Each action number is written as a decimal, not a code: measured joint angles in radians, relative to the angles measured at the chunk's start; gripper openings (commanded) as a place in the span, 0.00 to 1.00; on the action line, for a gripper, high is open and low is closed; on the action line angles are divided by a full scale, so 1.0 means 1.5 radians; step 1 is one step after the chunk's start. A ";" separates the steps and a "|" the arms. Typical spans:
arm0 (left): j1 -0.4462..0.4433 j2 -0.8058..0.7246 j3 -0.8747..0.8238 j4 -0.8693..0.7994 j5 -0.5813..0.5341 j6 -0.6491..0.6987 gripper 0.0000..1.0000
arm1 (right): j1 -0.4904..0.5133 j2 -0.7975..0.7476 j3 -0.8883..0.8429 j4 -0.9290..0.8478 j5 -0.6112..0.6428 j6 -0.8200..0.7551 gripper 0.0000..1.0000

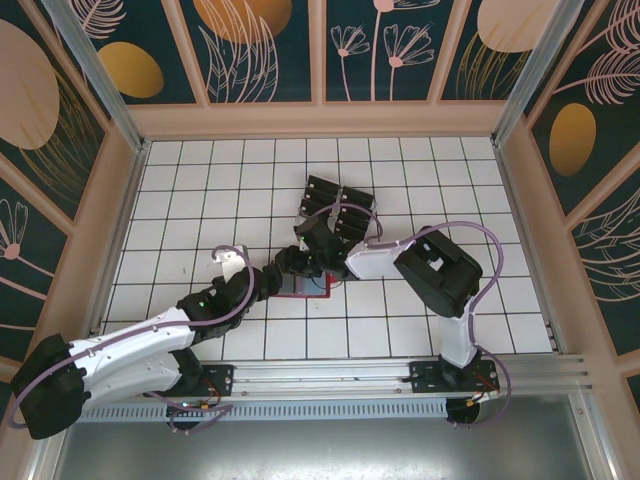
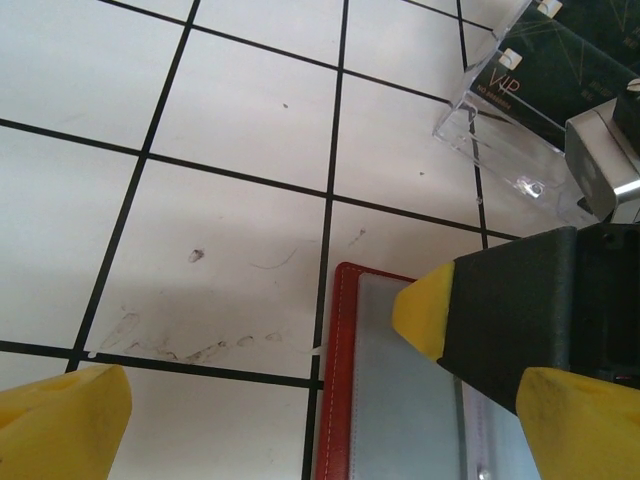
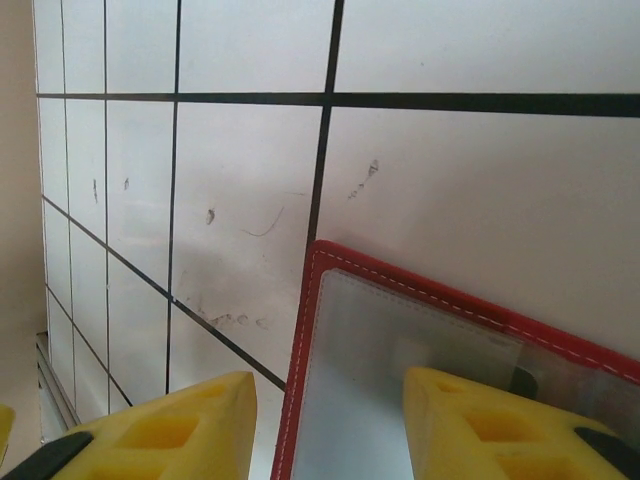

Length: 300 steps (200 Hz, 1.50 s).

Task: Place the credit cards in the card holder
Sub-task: Flip over the card slot in the card holder, then pick up the credit card from the storage box.

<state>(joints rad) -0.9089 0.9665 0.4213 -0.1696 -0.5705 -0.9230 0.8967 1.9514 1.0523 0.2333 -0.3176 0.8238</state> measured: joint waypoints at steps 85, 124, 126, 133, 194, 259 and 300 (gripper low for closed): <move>0.000 0.089 0.016 0.006 0.015 0.014 0.99 | -0.055 -0.161 0.029 -0.117 -0.009 -0.111 0.44; 0.037 0.138 0.070 0.007 0.038 0.055 0.99 | -0.151 -0.223 0.084 -0.246 0.065 -0.255 0.43; 0.040 0.139 0.072 0.007 0.040 0.056 0.99 | -0.155 -0.223 0.087 -0.254 0.070 -0.262 0.43; 0.058 0.142 0.079 0.008 0.050 0.066 0.99 | -0.165 -0.221 0.095 -0.281 0.090 -0.290 0.43; 0.165 0.187 0.150 0.011 0.114 0.149 0.99 | -0.171 -0.146 0.149 -0.461 0.274 -0.481 0.38; 0.184 0.193 0.153 0.011 0.150 0.170 0.99 | -0.158 -0.104 0.183 -0.505 0.360 -0.559 0.35; 0.184 0.203 0.153 0.011 0.159 0.174 0.99 | -0.142 -0.064 0.190 -0.511 0.406 -0.586 0.32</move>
<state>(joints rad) -0.6327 1.2713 0.6510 -0.1528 -0.3321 -0.6613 0.6830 1.8553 1.3376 -0.5331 0.2909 -0.0559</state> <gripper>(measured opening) 0.988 0.332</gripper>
